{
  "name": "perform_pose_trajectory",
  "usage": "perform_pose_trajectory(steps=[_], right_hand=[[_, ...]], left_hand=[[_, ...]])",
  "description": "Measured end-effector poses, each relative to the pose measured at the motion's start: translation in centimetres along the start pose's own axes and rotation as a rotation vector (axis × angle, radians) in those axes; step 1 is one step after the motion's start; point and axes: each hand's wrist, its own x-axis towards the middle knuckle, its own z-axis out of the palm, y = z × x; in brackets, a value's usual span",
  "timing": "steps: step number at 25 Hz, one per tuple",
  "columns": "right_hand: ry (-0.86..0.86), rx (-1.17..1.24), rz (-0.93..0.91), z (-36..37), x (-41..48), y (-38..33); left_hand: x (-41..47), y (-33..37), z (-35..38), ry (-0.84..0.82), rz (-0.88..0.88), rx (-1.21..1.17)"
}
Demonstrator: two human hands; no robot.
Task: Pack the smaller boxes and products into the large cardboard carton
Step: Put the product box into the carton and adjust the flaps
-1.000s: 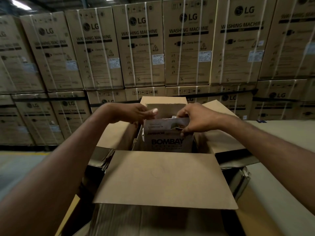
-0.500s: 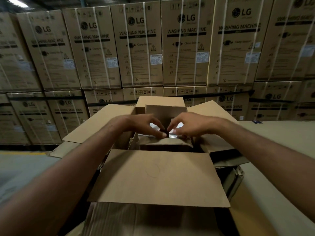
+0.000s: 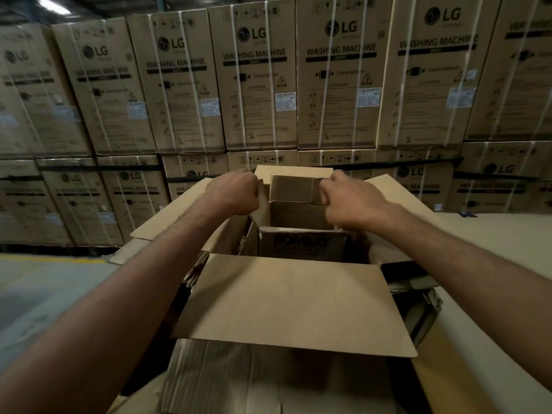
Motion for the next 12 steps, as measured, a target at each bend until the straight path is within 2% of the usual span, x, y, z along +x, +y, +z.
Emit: perform_pose_trajectory(steps=[2,4,8,12], right_hand=[[0.044,0.131,0.195,-0.3,-0.1,1.5],[0.024,0.220,0.325,0.0,-0.3,2.7],[0.002,0.253,0.300,1.3,-0.1,3.4],[-0.035,0.375,0.190,0.6,0.8,2.6]], left_hand=[[-0.6,-0.8,1.0,-0.094,-0.031,0.133],[-0.8,-1.0,1.6,-0.151,-0.038,0.069],[-0.1,-0.6,1.4,-0.174,-0.066,-0.141],[0.9,0.2,2.2,-0.211,-0.002,-0.060]])
